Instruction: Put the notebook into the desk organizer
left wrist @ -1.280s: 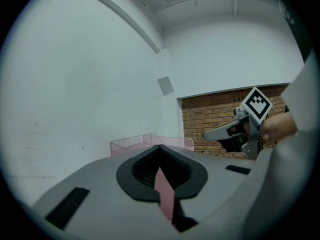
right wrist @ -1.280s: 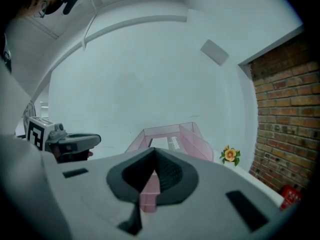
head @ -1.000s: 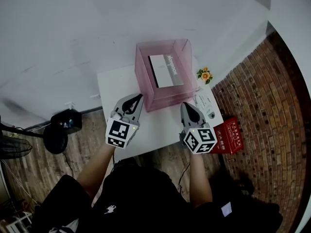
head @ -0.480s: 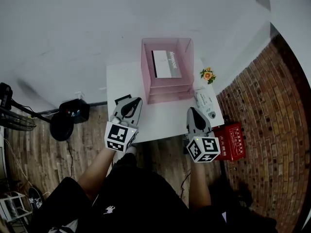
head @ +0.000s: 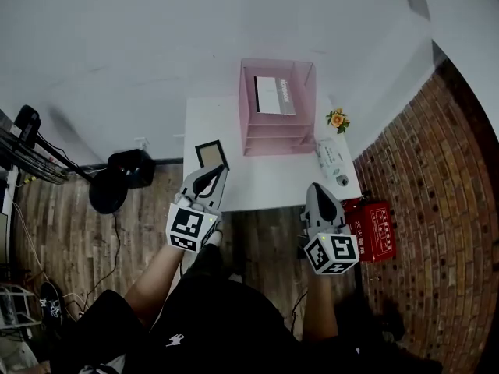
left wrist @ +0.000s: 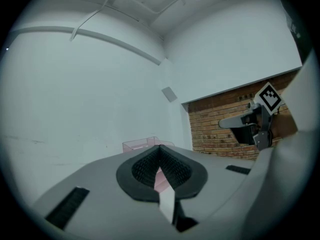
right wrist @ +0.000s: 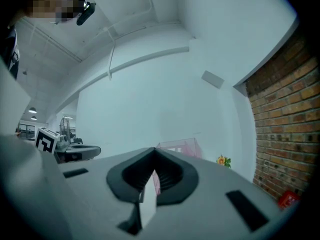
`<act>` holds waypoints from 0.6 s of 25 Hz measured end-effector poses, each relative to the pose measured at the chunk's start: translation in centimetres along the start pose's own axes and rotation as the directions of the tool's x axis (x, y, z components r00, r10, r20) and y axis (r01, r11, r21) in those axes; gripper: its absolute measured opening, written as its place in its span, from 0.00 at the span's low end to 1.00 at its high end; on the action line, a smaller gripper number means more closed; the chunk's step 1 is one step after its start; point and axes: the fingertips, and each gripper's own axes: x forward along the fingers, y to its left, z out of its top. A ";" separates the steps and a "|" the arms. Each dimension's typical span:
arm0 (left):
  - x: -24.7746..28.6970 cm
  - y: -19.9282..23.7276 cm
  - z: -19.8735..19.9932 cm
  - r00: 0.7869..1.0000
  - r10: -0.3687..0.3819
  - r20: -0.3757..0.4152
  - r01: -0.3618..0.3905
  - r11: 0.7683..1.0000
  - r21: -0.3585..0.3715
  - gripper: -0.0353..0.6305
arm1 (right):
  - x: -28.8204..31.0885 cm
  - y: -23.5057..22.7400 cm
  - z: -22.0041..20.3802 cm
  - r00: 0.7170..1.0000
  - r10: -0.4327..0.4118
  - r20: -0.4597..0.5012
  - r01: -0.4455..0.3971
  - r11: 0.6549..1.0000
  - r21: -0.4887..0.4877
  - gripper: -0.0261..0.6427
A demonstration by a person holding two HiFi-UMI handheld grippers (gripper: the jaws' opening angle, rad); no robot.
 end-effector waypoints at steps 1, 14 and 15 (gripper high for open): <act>-0.7 -0.4 0.0 1.000 0.005 0.000 -0.005 1.000 0.002 0.06 | -0.8 0.1 0.0 1.000 -0.001 0.004 0.001 1.000 0.001 0.04; -5.8 -3.4 2.5 0.998 0.031 0.061 -0.032 0.999 0.003 0.06 | -6.8 1.5 1.9 0.998 -0.011 0.065 0.012 1.000 -0.005 0.04; -5.8 -3.4 2.6 0.998 0.029 0.062 -0.029 1.000 0.003 0.06 | -6.9 1.6 2.1 0.998 -0.013 0.067 0.014 1.000 -0.010 0.04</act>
